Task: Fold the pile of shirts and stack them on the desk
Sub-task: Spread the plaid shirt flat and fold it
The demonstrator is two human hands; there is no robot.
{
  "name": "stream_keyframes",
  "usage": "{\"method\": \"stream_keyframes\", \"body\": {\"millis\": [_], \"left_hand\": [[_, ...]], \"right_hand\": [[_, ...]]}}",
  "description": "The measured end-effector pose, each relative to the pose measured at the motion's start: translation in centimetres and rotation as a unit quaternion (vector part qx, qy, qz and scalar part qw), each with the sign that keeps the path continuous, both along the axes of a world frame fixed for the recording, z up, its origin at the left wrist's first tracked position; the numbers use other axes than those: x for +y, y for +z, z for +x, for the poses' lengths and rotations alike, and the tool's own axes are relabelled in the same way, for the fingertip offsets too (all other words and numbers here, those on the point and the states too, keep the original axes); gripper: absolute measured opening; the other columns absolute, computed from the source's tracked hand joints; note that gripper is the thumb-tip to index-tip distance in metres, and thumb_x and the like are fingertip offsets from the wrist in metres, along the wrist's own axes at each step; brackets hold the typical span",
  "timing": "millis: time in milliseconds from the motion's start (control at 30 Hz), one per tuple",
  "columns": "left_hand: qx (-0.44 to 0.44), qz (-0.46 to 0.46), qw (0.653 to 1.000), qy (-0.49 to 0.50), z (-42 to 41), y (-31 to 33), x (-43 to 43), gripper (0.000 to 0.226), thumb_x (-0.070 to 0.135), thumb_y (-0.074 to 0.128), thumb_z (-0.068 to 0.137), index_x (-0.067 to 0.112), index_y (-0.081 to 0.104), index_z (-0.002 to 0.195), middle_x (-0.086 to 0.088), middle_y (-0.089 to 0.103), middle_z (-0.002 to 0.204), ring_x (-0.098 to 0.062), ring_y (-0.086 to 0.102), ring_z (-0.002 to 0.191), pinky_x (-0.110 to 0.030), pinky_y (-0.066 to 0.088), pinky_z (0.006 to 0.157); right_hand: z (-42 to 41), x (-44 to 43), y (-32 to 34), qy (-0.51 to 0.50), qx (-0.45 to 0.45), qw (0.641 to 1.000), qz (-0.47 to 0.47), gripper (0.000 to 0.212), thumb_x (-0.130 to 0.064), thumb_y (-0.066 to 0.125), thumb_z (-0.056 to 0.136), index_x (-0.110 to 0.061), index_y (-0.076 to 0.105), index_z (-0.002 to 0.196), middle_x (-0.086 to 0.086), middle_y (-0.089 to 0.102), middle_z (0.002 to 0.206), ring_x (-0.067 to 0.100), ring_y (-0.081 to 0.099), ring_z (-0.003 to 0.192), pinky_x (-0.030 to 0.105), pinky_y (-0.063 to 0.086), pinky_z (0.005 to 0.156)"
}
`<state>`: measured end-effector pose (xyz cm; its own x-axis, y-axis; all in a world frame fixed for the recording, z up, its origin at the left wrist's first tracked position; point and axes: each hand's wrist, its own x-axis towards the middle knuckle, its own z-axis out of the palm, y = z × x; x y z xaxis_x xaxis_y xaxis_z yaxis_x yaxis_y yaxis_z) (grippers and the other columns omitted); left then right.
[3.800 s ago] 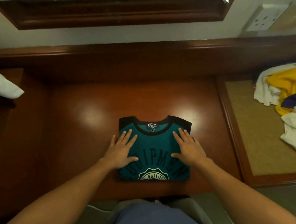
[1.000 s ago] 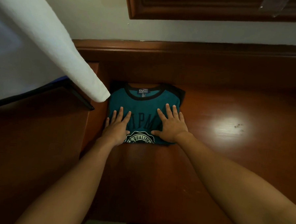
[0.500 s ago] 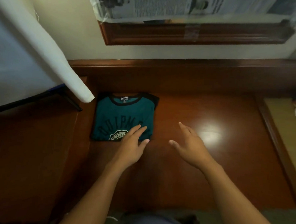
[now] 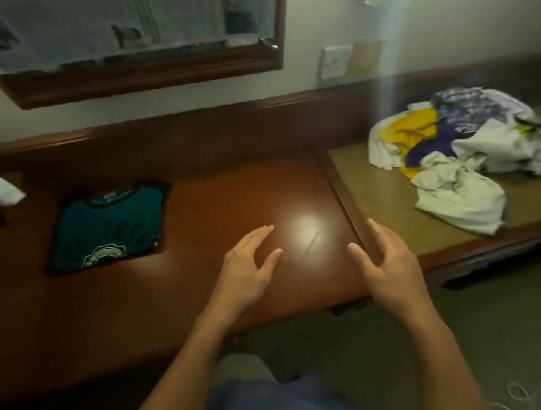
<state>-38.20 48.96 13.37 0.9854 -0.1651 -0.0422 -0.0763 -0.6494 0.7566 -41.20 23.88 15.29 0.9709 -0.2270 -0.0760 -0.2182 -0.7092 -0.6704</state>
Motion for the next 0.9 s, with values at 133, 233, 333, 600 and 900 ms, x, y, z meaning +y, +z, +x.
{"method": "stream_keyframes", "body": {"millis": [133, 233, 333, 600, 900], "left_hand": [[-0.004, -0.015, 0.998, -0.068, -0.6, 1.2, -7.5, 0.057, 0.04, 0.06, 0.099, 0.03, 0.042, 0.152, 0.015, 0.041, 0.153, 0.015, 0.024, 0.134, -0.011, 0.02, 0.112], [-0.003, 0.007, 0.995, -0.099, 0.8, 1.3, -11.7, 0.059, 0.042, 0.059, 0.099, 0.034, 0.037, 0.153, 0.016, 0.037, 0.155, 0.012, 0.022, 0.137, -0.018, 0.021, 0.115], [-0.015, 0.027, 0.993, -0.114, 3.3, 0.8, -15.8, 0.059, 0.041, 0.06, 0.098, 0.032, 0.039, 0.152, 0.013, 0.04, 0.156, 0.012, 0.023, 0.137, -0.013, 0.019, 0.113], [-0.02, 0.019, 0.992, -0.124, 13.6, -1.8, -29.7, 0.056, 0.039, 0.064, 0.096, 0.026, 0.05, 0.148, 0.004, 0.049, 0.152, -0.007, 0.039, 0.142, -0.035, 0.035, 0.118], [-0.019, 0.02, 0.989, -0.146, 24.5, -1.0, -46.7, 0.051, 0.038, 0.065, 0.097, 0.023, 0.053, 0.145, 0.004, 0.053, 0.147, -0.011, 0.048, 0.134, -0.027, 0.039, 0.109]], "right_hand": [[-2.3, -8.1, 1.5, -0.073, -0.016, 0.997, 0.012, 0.067, -0.044, 0.063, 0.096, -0.023, 0.039, 0.154, 0.001, 0.04, 0.157, 0.015, 0.034, 0.144, 0.027, 0.027, 0.111], [-2.7, -12.6, 1.3, -0.103, -0.02, 0.994, 0.016, 0.067, -0.041, 0.064, 0.096, -0.023, 0.039, 0.155, -0.001, 0.039, 0.157, 0.013, 0.034, 0.144, 0.025, 0.027, 0.11], [-1.6, -16.9, 0.7, -0.114, -0.019, 0.993, 0.015, 0.067, -0.039, 0.065, 0.096, -0.022, 0.038, 0.155, -0.002, 0.038, 0.158, 0.012, 0.033, 0.144, 0.022, 0.026, 0.111], [7.5, -31.0, -0.7, -0.098, -0.012, 0.995, -0.017, 0.068, -0.041, 0.063, 0.097, -0.024, 0.036, 0.156, -0.005, 0.036, 0.158, 0.013, 0.032, 0.145, 0.023, 0.026, 0.112], [17.6, -45.0, -1.5, -0.074, 0.028, 0.997, -0.017, 0.068, -0.043, 0.059, 0.099, -0.027, 0.031, 0.158, -0.006, 0.031, 0.161, 0.015, 0.031, 0.146, 0.031, 0.033, 0.111]]}}
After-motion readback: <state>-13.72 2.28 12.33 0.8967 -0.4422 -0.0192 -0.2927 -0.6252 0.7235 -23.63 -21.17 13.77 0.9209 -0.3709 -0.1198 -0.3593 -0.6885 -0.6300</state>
